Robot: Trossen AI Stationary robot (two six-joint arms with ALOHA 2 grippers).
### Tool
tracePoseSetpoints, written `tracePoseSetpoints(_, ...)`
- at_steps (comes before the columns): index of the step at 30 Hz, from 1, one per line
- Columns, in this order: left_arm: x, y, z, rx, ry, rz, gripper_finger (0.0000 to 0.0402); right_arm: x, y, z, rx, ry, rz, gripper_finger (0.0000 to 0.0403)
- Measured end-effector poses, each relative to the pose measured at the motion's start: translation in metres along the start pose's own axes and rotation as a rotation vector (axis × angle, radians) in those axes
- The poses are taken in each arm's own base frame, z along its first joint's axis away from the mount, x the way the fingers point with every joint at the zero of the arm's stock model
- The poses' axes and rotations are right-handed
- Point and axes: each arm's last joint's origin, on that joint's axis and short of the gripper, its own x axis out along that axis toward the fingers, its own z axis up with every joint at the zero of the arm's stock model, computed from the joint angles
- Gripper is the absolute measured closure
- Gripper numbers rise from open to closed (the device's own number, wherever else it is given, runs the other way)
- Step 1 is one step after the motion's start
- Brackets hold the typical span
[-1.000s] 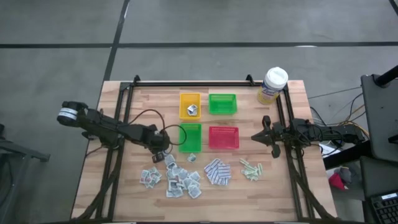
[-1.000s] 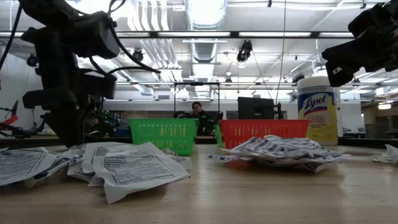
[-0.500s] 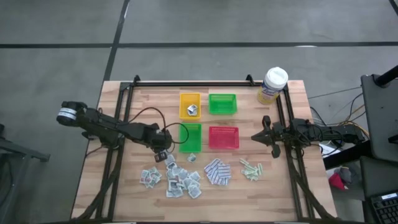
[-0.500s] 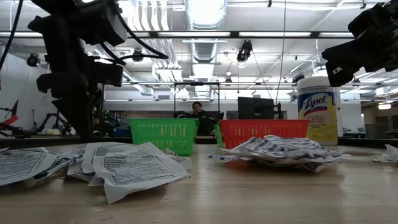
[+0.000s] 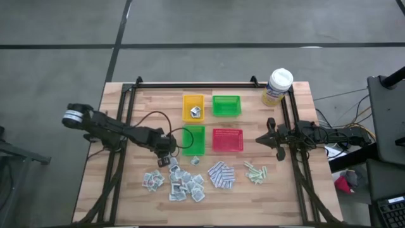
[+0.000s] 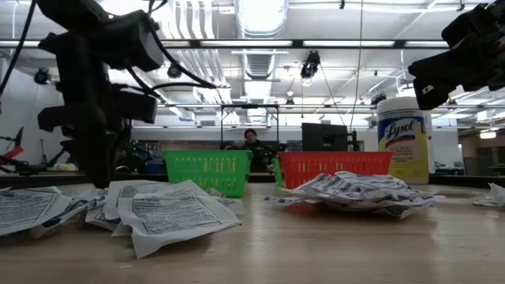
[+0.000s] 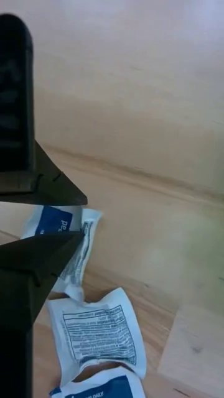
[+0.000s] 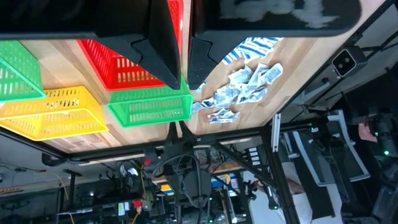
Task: Pick & Place First Aid Supplies
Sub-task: Put the blue alcohol pad into the yellow bin
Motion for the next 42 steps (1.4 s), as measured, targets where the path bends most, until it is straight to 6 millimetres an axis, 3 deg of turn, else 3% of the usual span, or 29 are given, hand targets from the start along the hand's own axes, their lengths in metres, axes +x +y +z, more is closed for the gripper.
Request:
tracePoseSetpoints(7,0.009,0.0,-0.002,0.0,0.013,0.006,0.033,0.0,0.0,0.0,0.0,0.0,0.0,0.0374)
tracePoseSetpoints(15,0.009,0.0,-0.002,-0.006,0.01,0.009,0.0396,0.0,0.0,0.0,0.0,0.0,0.0,0.0374)
tracePoseSetpoints(24,0.007,0.001,-0.002,-0.036,0.005,0.016,0.0401,0.0,0.0,0.0,0.0,0.0,0.0,0.0374)
tracePoseSetpoints(42,-0.032,0.002,0.007,-0.041,0.01,0.054,0.0401,0.0,0.0,0.0,0.0,0.0,0.0,0.0374)
